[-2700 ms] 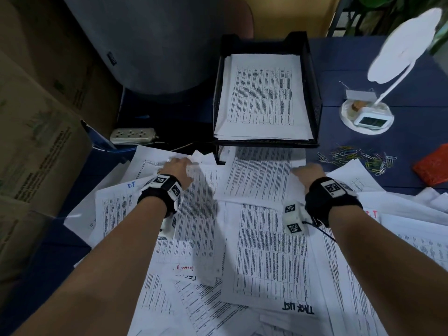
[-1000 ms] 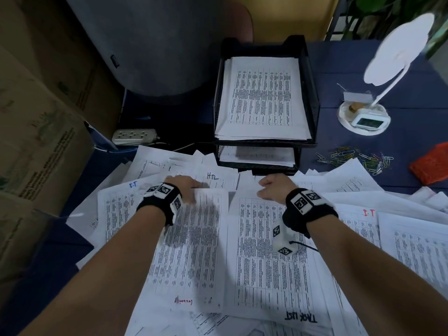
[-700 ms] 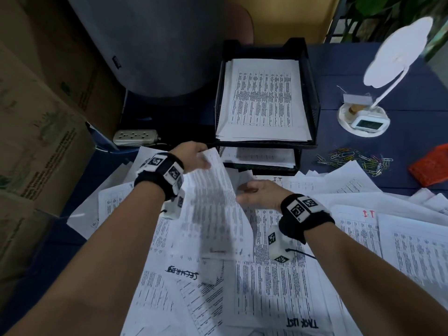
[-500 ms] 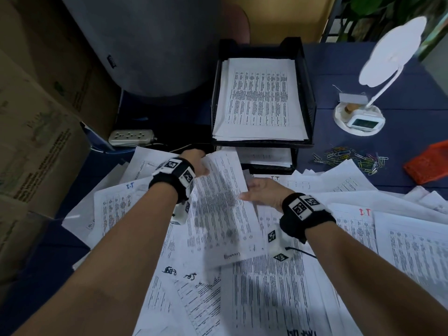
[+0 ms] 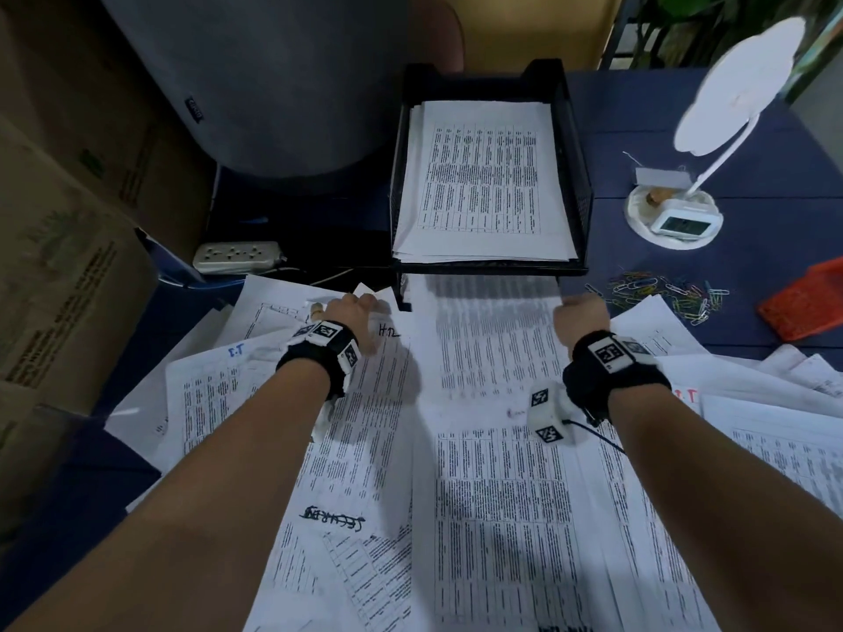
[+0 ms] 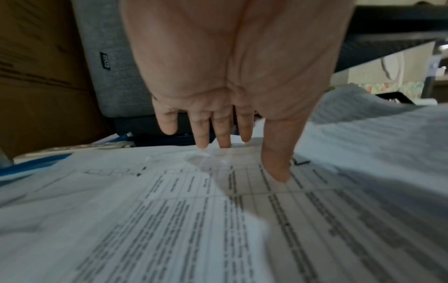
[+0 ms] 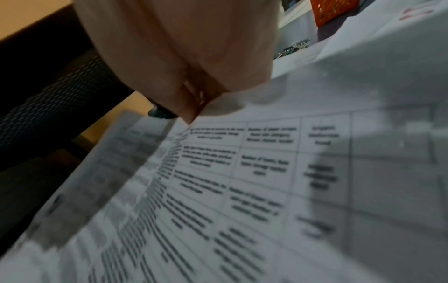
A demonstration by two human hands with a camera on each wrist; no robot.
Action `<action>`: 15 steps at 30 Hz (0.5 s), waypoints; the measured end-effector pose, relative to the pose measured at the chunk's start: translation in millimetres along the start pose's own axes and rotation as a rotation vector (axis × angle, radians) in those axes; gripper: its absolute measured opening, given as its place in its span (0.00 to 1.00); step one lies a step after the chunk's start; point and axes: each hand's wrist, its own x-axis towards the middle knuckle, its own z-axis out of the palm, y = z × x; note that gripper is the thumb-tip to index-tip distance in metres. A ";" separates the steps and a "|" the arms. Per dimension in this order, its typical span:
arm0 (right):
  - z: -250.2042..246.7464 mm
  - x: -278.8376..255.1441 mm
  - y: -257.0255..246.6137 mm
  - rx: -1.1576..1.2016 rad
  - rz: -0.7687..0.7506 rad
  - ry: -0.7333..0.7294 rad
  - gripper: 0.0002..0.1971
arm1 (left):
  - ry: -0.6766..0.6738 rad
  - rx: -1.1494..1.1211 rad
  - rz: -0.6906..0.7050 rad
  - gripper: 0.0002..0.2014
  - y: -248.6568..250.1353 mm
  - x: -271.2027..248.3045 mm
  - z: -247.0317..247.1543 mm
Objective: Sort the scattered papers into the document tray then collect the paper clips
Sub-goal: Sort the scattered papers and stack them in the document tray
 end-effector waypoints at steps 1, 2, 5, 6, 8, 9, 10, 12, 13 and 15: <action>-3.1 1.2 -3.1 -0.018 -0.004 0.047 0.13 | -0.006 0.038 0.002 0.41 -1.5 -0.1 0.8; -4.8 2.2 -6.6 -0.025 -0.025 0.082 0.13 | 0.001 0.071 0.004 0.42 -2.5 -0.9 1.2; -3.4 5.5 -17.6 0.005 -0.049 0.107 0.12 | 0.101 0.042 0.040 0.33 -4.0 -2.8 2.0; -1.8 4.5 -22.3 0.048 -0.045 0.110 0.13 | 0.122 -0.016 0.056 0.30 -5.2 -3.4 1.4; -0.2 0.5 -30.1 0.090 -0.055 -0.015 0.15 | 0.097 -0.158 0.068 0.24 -7.8 -6.9 -3.2; -1.1 -0.8 -35.0 0.080 -0.040 -0.120 0.17 | 0.064 -0.212 0.076 0.21 -9.0 -9.6 -7.3; -0.4 0.2 -33.4 -0.047 -0.036 -0.177 0.19 | 0.028 -0.248 0.093 0.18 -10.2 -12.1 -12.3; -1.6 -3.9 -37.6 -0.111 0.035 -0.251 0.15 | -0.025 -0.289 0.152 0.10 -13.1 -17.8 -23.2; -1.7 -1.6 -35.6 -0.216 -0.011 -0.251 0.08 | -0.042 -0.302 0.179 0.06 -15.6 -20.5 -29.2; -2.2 1.1 -36.4 -0.401 -0.048 -0.269 0.05 | -0.056 -0.309 0.207 0.03 -20.9 -25.2 -41.0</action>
